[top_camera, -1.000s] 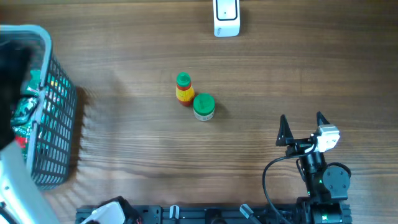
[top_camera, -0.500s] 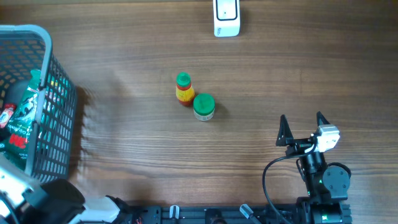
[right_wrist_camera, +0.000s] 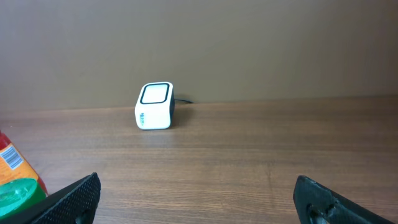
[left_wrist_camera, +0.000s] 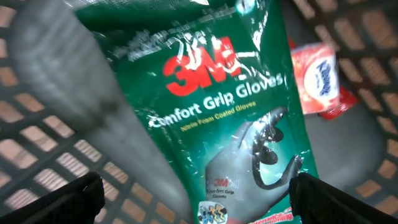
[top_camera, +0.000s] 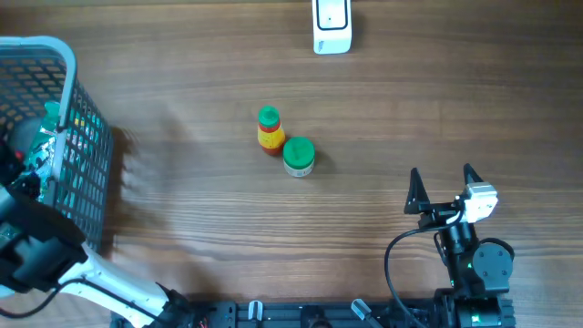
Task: Scan the item barcode
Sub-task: 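Grasp the green Comfort Grip glove bag in the basket with the left gripper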
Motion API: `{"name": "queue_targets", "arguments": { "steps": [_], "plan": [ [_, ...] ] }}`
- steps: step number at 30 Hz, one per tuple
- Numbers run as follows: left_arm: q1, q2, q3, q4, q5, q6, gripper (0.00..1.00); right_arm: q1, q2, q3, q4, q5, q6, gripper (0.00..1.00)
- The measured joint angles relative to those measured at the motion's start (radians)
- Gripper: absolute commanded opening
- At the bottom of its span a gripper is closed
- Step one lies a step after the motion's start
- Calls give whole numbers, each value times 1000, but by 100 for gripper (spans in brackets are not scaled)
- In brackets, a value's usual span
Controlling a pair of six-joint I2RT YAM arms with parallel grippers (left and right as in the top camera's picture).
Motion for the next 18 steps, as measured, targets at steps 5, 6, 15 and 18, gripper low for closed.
{"name": "queue_targets", "arguments": {
  "steps": [5,6,15,18],
  "plan": [
    [-97,27,-49,80,3,2,100,0,0,0,0,0,0,100],
    [-116,26,-74,97,4,-6,100,0,0,0,0,0,0,100],
    [-137,31,-327,270,4,-60,98,0,0,0,0,0,0,100],
    [-138,30,-333,291,1,-60,72,0,0,0,0,0,0,100]
  ]
}}
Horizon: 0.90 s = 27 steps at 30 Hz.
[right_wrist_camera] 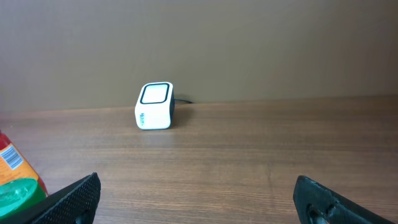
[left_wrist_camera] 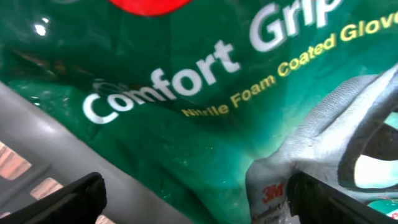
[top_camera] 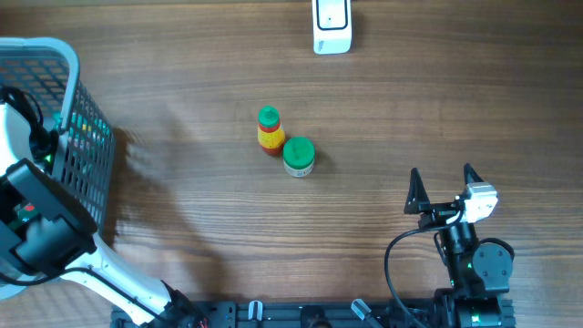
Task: Scan the item barcode
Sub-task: 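Grasp the green Comfort Grip glove bag in the basket with the left gripper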
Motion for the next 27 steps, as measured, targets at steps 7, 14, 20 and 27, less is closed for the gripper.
{"name": "queue_targets", "arguments": {
  "steps": [7,14,20,27],
  "plan": [
    [-6,-5,-6,-16,-77,0,4,0,0,0,0,0,0,100],
    [-6,-98,0,-13,-156,110,4,0,0,0,0,0,0,100],
    [-5,-388,38,8,-191,183,4,0,0,0,0,0,0,100],
    [-5,-499,60,-111,-208,195,4,0,0,0,0,0,0,100]
  ]
}}
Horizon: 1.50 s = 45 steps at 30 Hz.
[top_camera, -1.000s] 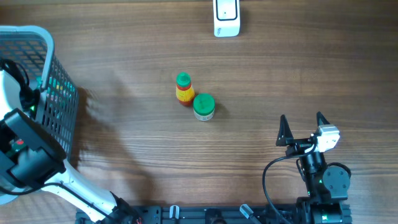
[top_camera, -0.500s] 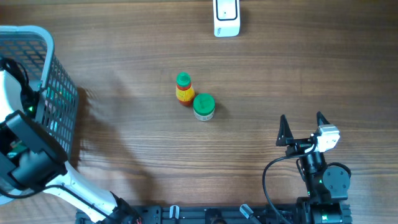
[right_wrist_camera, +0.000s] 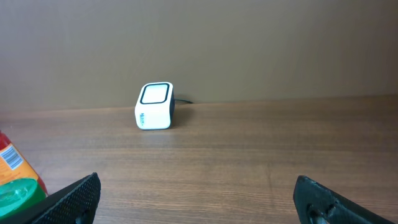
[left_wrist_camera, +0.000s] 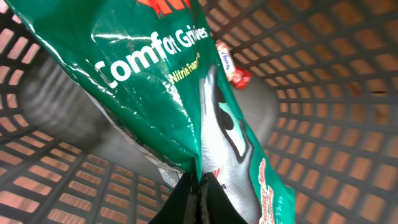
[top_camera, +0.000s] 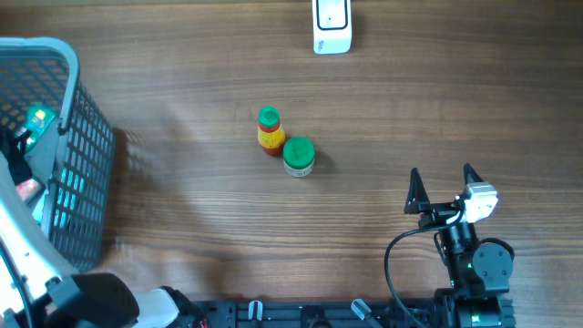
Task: Scan the item barcode
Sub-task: 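Grasp the green Comfort Grip glove bag in the basket with the left gripper, then lay the green glove bag on the table left of the jars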
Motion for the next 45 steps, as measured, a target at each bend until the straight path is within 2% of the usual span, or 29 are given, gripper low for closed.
{"name": "queue_targets", "arguments": {
  "steps": [9,16,20,25,29,34,40,45],
  "plan": [
    [0,3,-1,36,1,27,4,0,0,0,0,0,0,100],
    [0,-176,22,68,29,70,4,0,0,0,0,0,0,100],
    [1,-315,38,98,118,85,4,0,0,0,0,0,0,100],
    [-16,-466,40,137,329,94,4,0,0,0,0,0,0,100],
    [-183,-522,41,134,475,160,4,0,0,0,0,0,0,100],
    [-439,-509,43,40,511,332,4,0,0,0,0,0,0,100],
    [-707,-432,42,-157,401,521,4,0,0,0,0,0,0,100],
    [-880,-380,-43,-181,267,642,4,0,0,0,0,0,0,100]
  ]
}}
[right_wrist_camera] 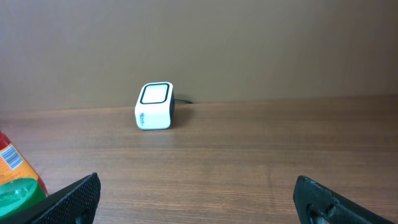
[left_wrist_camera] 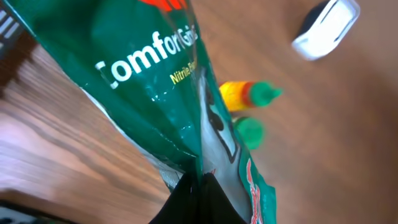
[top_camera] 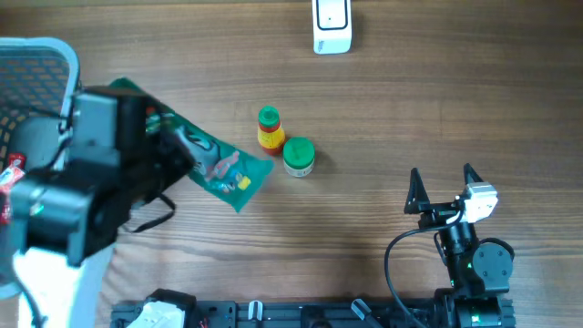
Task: Scan the item barcode
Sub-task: 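Lay the green glove bag on the table left of the jars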
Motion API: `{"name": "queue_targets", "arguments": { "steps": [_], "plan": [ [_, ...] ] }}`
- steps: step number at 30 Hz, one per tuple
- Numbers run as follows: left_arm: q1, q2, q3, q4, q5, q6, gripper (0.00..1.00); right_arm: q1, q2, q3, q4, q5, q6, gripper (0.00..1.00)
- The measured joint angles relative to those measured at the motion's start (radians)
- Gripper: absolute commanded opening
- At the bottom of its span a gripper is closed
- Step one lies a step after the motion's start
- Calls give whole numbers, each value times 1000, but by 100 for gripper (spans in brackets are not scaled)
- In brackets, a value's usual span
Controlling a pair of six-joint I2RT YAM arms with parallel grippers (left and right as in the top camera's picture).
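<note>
My left gripper (left_wrist_camera: 200,186) is shut on the lower edge of a green 3M glove packet (left_wrist_camera: 155,81). In the overhead view the packet (top_camera: 214,169) hangs over the table left of centre, just right of my left arm (top_camera: 86,196). The white barcode scanner (top_camera: 332,25) stands at the table's far edge and shows in the left wrist view (left_wrist_camera: 326,28) and the right wrist view (right_wrist_camera: 154,106). My right gripper (top_camera: 444,187) rests open at the near right, with nothing between its fingers.
An orange sauce bottle with a green cap (top_camera: 269,129) and a green-lidded jar (top_camera: 299,156) lie mid-table, right of the packet. A grey mesh basket (top_camera: 36,64) stands at the far left with a red-and-white pack (top_camera: 9,173) inside.
My left gripper, shut on the glove packet, was inside the basket. Now it holds the packet out over the table beside the bottle and jar. The right arm has not moved.
My left gripper hung open above the glove packet lying in the basket. It then sat close down on the packet, still open. Then it was shut on the packet's edge inside the basket. Now the packet is held over the table.
</note>
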Motion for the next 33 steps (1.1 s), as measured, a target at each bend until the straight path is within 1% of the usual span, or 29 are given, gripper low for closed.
{"name": "queue_targets", "arguments": {
  "steps": [3,6,7,13,15,16,18,19,20,23,24,25,33],
  "plan": [
    [-72,19,-134,129,-46,28,4,0,0,0,0,0,0,100],
    [-121,49,-288,241,-59,37,4,0,0,0,0,0,0,100],
    [-128,58,-327,264,-60,39,4,0,0,0,0,0,0,100],
    [-142,117,-628,518,-67,41,4,0,0,0,0,0,0,100],
    [-142,130,-657,546,-66,16,4,0,0,0,0,0,0,100],
    [-142,137,-664,555,-66,-2,8,0,0,0,0,0,0,100],
    [-143,147,-666,587,-67,-35,31,0,0,0,0,0,0,100],
    [-143,150,-666,608,-66,-58,52,0,0,0,0,0,0,100],
    [-143,150,-666,617,-67,-66,69,0,0,0,0,0,0,100],
    [-143,151,-666,624,-68,-89,88,0,0,0,0,0,0,100],
    [-143,151,-666,625,-68,-95,91,0,0,0,0,0,0,100],
    [-143,151,-666,624,-68,-98,100,0,0,0,0,0,0,100],
    [-143,140,-658,621,-69,-104,100,0,0,0,0,0,0,100]
  ]
}}
